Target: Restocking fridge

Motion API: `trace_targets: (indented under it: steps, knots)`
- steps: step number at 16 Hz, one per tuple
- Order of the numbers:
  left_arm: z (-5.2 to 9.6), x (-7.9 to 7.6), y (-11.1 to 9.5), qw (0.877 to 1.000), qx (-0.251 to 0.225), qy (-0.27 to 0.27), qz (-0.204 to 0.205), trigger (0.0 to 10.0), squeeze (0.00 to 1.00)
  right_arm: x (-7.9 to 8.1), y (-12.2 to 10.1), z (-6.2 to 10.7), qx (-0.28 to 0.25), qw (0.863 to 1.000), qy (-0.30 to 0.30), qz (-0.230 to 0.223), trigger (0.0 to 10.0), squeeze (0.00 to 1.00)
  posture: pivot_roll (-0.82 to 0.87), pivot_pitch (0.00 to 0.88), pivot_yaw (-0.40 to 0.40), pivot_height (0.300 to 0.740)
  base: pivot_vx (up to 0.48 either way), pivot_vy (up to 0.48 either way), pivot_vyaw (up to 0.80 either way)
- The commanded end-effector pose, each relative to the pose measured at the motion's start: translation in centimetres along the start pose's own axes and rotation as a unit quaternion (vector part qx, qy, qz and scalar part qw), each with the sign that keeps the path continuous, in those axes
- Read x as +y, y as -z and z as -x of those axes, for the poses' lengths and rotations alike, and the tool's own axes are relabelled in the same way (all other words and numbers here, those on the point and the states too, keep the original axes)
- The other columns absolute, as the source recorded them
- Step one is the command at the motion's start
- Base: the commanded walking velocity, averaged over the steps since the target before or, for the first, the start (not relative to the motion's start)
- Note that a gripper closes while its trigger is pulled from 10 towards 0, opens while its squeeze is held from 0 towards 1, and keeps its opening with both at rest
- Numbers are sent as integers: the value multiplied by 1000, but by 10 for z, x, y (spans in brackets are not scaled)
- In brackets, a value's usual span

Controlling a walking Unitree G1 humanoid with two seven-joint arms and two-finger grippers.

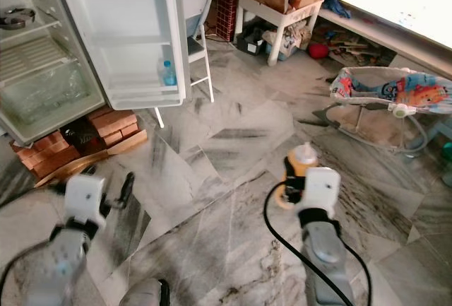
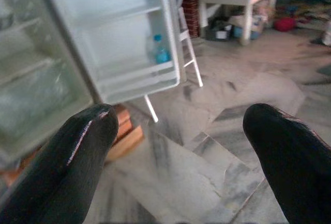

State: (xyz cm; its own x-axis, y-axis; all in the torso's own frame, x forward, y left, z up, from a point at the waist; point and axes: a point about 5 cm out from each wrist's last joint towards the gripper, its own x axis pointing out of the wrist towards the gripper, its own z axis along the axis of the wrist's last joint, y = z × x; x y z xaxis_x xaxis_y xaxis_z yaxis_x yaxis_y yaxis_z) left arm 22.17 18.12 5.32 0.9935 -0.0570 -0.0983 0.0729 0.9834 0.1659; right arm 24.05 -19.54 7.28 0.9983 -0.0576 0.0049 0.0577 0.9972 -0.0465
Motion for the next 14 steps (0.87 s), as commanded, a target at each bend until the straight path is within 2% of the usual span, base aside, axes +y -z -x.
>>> trace_targets:
  steps: [1,3,4,5,7,14]
  knots:
    - [1,-4,-3,1000,-8,2,-7,10000,0,1,-13,-4,-27,1000,-6,2,10000,0,38,70,-63,740,0,0,0]
    - [1,-7,-4,1000,-11,9,-1,10000,0,4,-19,-7,-39,999,-21,18,10000,0,39,73,-67,740,0,0,0]
    - [-2,-7,-6,1000,-17,19,-4,10000,0,6,-22,-10,-46,998,-30,18,10000,0,44,76,-66,740,240,0,775]
    - [-9,1,-7,1000,-18,4,-1,10000,0,8,-22,-12,-45,998,-33,17,10000,0,44,76,-66,740,255,0,775]
    - [-14,5,-11,1000,-24,2,-5,10000,0,11,-22,-12,-45,998,-39,12,10000,0,46,74,-59,740,259,0,775]
    - [-18,1,-13,999,-27,17,-4,10000,0,13,-25,-16,-52,997,-55,6,10000,0,49,82,-47,740,265,0,753]
